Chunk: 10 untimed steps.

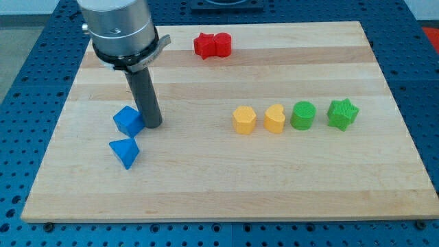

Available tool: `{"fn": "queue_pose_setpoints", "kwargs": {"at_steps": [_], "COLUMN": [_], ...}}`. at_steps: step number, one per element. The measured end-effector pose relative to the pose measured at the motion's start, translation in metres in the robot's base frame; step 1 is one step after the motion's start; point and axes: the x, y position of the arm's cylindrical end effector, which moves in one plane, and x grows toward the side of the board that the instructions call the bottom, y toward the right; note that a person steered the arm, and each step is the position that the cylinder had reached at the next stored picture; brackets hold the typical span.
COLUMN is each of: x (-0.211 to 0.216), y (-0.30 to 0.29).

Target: Push the red circle towards center left

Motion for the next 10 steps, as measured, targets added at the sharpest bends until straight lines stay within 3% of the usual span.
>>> {"fn": "queue_pose_setpoints", "kwargs": {"at_steps": [2, 5, 6, 7, 8, 9, 10], "x": [-0.008, -0.063, -0.124, -0.131, -0.155, -0.233, -0.224], "y": [0.006, 0.028, 0.081, 0.165, 0.208, 0.202, 0.161]}}
